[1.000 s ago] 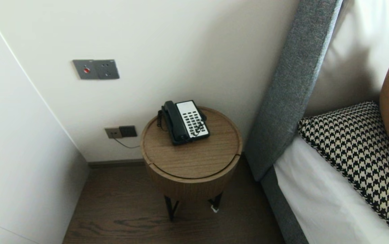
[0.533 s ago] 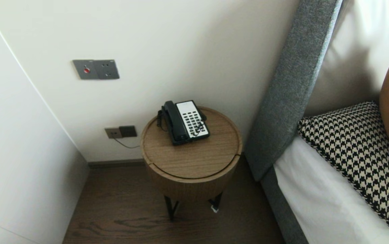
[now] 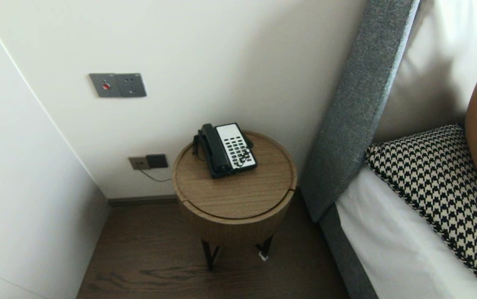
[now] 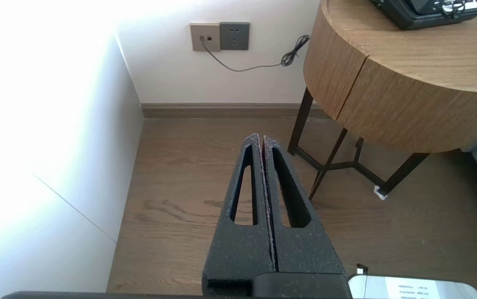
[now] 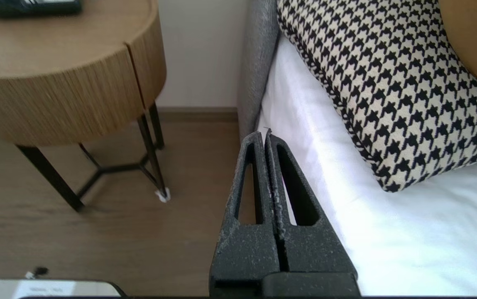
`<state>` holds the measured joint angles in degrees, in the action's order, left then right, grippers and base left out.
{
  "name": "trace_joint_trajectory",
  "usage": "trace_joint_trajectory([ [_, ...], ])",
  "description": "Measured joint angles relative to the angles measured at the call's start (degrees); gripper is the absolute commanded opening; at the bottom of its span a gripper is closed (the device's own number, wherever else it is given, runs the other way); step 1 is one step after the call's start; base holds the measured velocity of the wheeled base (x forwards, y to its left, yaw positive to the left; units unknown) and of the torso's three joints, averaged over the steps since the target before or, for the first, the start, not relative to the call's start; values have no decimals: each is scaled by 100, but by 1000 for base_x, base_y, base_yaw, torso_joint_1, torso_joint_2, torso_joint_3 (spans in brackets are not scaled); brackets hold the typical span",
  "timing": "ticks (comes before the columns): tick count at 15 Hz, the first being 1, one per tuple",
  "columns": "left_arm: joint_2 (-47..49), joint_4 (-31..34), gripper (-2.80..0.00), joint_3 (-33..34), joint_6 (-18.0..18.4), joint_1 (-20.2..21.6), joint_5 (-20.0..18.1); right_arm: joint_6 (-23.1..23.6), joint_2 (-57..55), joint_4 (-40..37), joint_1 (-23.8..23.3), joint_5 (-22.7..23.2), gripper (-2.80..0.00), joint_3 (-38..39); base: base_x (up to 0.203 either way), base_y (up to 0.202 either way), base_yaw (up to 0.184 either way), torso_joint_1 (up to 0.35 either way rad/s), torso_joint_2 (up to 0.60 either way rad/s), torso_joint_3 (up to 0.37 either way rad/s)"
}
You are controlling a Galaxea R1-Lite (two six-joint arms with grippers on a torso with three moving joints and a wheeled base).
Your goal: Open the nightstand drawer
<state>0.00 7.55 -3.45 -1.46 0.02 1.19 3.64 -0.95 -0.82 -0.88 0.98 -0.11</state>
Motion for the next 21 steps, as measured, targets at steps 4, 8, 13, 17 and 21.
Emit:
trace_joint_trajectory([
  [4, 0, 5, -280, 2, 1, 0, -1, -298, 87, 11, -2, -73, -280, 4, 0, 0, 0, 0, 0, 0],
  [8, 0, 0, -280, 2, -2, 0, -1, -304, 95, 20, -5, -76, -280, 11, 0, 0, 0, 0, 0, 0],
  [13, 0, 0, -280, 2, 1, 0, 2, -300, 97, 20, -6, -76, -280, 11, 0, 0, 0, 0, 0, 0],
  [17, 0, 0, -280, 2, -2, 0, -1, -299, 97, 20, -5, -74, -280, 11, 0, 0, 0, 0, 0, 0],
  [21, 0, 2, -280, 2, -1, 0, 2, -300, 95, 20, -5, -73, -280, 11, 0, 0, 0, 0, 0, 0],
])
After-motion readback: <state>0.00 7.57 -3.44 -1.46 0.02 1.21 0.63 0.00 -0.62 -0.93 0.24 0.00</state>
